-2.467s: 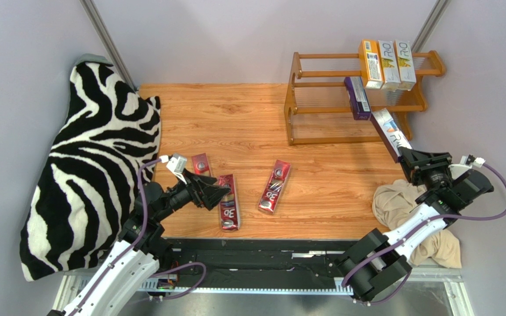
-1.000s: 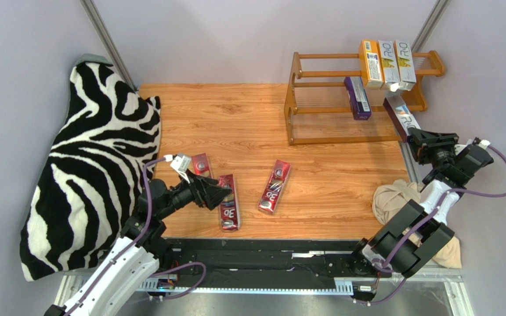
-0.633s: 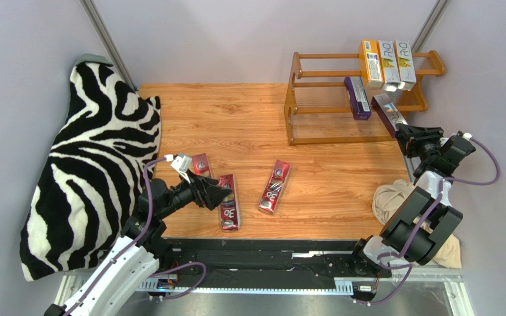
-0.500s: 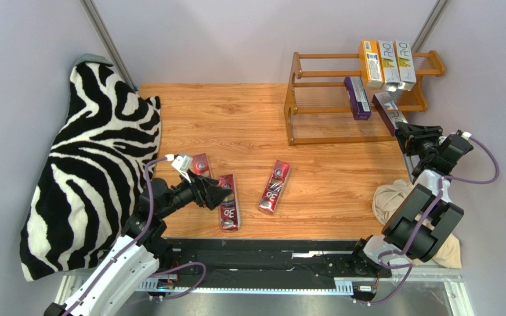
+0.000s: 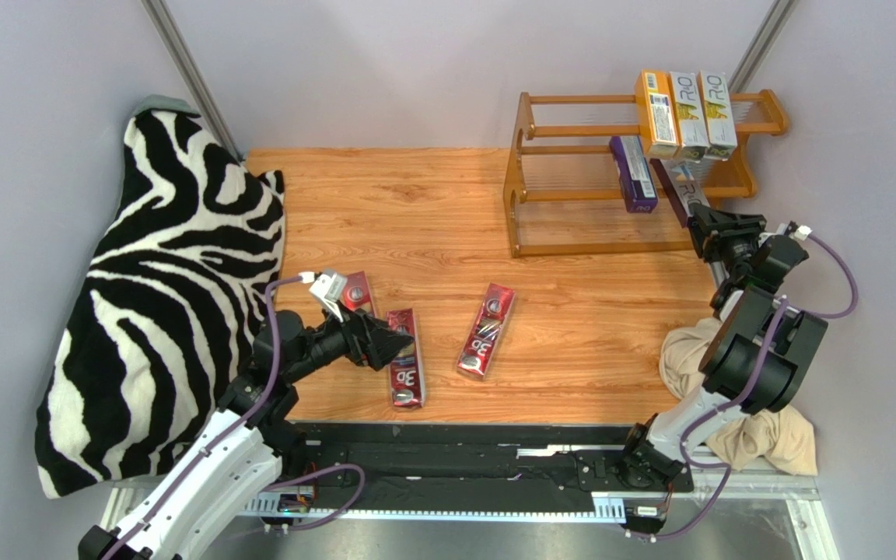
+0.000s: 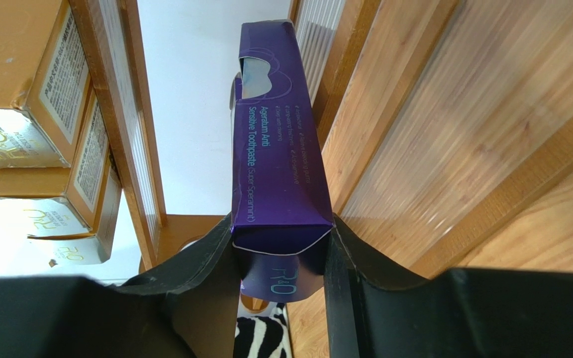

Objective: Place and organize the toothpastes onto the shelf
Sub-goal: Place the toothpaste on the shelf.

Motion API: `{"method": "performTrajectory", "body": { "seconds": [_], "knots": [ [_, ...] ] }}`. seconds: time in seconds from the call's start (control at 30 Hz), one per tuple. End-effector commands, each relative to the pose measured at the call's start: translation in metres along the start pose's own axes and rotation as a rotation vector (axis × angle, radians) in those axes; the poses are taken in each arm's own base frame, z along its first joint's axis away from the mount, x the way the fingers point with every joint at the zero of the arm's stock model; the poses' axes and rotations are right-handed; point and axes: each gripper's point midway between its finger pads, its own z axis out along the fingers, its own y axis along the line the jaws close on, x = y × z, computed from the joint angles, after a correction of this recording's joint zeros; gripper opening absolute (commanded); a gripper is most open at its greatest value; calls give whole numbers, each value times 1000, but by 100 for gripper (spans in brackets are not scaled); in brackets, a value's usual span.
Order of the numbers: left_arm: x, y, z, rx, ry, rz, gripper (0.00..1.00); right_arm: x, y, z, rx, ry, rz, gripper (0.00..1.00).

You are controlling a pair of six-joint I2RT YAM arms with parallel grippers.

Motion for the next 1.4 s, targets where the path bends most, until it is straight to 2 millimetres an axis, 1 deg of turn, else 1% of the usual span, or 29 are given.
{"method": "performTrajectory", "body": {
  "seconds": [0.0,0.07,0.1,0.17,0.2,0.23,0.27,0.3,0.37,0.4,0.53,0.8,0.97,1.2,1.3,1.33,1.37],
  "knots": [
    [-22,-16,0,42,-44,67,95,-11,29,8,-133,-31,-50,7],
    [-23,-16,-1,42,-51,71,95,-11,24,11,-126,-30,-46,7],
    [-23,-16,-1,41,-52,73,95,-9,27,13,-144,-27,-54,7],
    [-25,-16,-2,38,-60,78,95,-7,26,16,-154,-24,-40,7],
    [-21,-13,-2,27,-44,71,95,-8,28,17,-175,-28,-41,7],
    [-20,-12,-2,25,-40,69,95,-8,24,19,-174,-33,-29,7],
    [-19,-11,-2,21,-36,66,95,-7,24,20,-181,-28,-12,7],
    [-19,-12,-2,23,-36,67,95,-6,29,21,-207,-27,-22,7],
    [-18,-11,-2,20,-35,67,95,-2,25,26,-213,-13,2,7],
    [-17,-11,-2,20,-31,66,95,-1,29,26,-238,-14,-10,6],
    [-16,-11,-1,22,-25,68,95,4,21,32,-224,-12,4,7],
    [-14,-10,0,20,-19,69,94,17,17,39,-207,8,6,7],
    [-15,-12,-1,26,-23,72,94,26,18,46,-190,33,41,12],
    [-13,-13,-2,29,-20,71,94,30,22,46,-180,10,73,17],
    [-13,-13,-2,27,-23,71,94,36,19,48,-166,26,84,21],
    [-13,-12,-2,27,-22,71,94,37,20,48,-170,26,86,26],
    [-12,-12,-2,25,-19,70,94,40,19,48,-171,29,90,28]
  ]
}}
